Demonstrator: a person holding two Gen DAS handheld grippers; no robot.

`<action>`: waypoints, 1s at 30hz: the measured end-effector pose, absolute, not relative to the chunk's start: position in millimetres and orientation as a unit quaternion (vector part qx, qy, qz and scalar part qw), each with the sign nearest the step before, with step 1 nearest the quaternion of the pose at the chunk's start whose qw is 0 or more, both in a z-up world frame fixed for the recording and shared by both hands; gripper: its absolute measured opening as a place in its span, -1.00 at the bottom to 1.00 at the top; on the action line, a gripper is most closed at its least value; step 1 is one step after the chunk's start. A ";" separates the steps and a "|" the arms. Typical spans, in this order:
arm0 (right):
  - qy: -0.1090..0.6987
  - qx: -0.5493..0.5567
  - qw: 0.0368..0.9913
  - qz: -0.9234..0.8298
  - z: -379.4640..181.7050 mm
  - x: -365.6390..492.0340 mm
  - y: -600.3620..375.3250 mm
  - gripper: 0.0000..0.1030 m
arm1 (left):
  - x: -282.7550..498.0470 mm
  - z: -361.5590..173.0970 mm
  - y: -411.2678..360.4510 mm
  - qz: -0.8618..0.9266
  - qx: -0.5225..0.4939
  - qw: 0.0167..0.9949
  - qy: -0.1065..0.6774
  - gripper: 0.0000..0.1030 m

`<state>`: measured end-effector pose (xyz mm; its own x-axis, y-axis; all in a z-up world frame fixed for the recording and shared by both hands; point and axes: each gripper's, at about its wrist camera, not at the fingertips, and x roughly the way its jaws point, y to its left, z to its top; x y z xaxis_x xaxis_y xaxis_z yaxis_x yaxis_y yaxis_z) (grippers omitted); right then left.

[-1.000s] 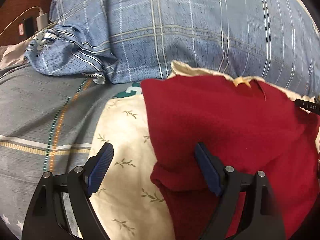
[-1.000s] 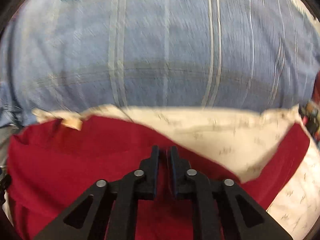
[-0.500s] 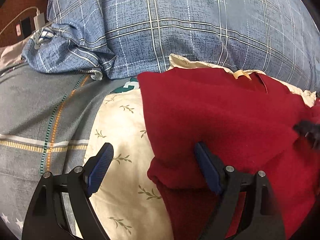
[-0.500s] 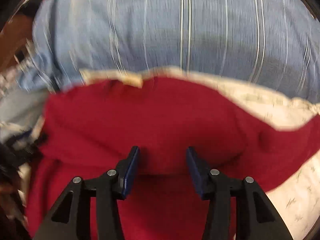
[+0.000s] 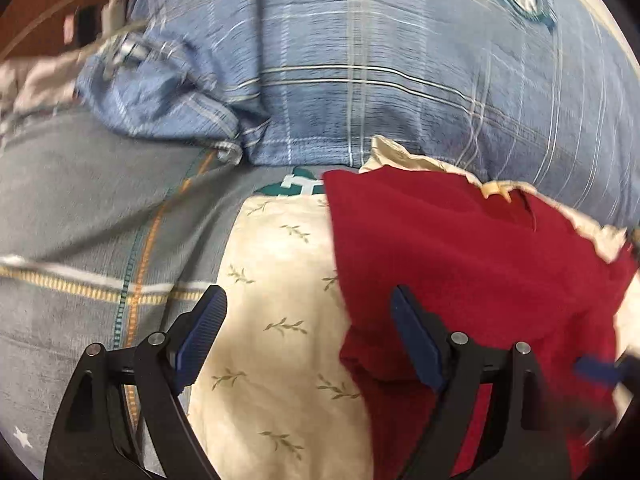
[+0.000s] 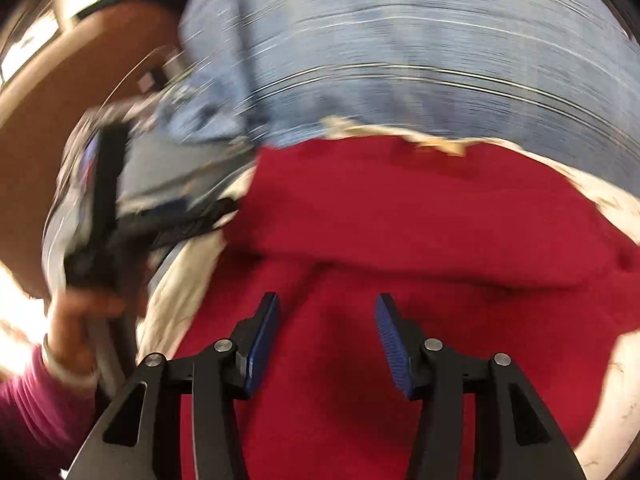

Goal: Fold small clothes

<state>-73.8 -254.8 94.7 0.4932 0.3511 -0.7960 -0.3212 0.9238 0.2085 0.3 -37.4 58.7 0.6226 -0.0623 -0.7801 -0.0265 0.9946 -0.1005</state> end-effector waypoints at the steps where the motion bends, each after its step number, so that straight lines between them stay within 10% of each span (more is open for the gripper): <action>1: 0.462 0.003 0.863 0.202 93.5 -78.3 -243.2 -0.01 | -0.9 59.9 -29.5 -0.021 -0.073 0.894 0.442 0.63; 22: 0.487 0.106 0.848 0.178 79.0 -84.4 -274.1 0.15 | -5.0 27.7 -54.8 -0.047 -0.025 0.876 0.479 0.62; 26: 0.483 0.114 0.851 0.169 80.9 -86.4 -282.1 0.15 | -10.5 32.8 -52.9 -0.069 -0.064 0.880 0.466 -0.44; 30: 0.481 0.124 0.853 0.159 82.9 -89.4 -293.0 0.15 | -17.9 38.7 -50.8 -0.047 -0.052 0.891 0.449 -0.62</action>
<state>-89.4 -293.0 82.9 0.4861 0.3899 -0.7821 -0.1517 0.9190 0.3639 -17.9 -50.8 38.7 0.5922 -0.1303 -0.7952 0.0372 0.9902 -0.1345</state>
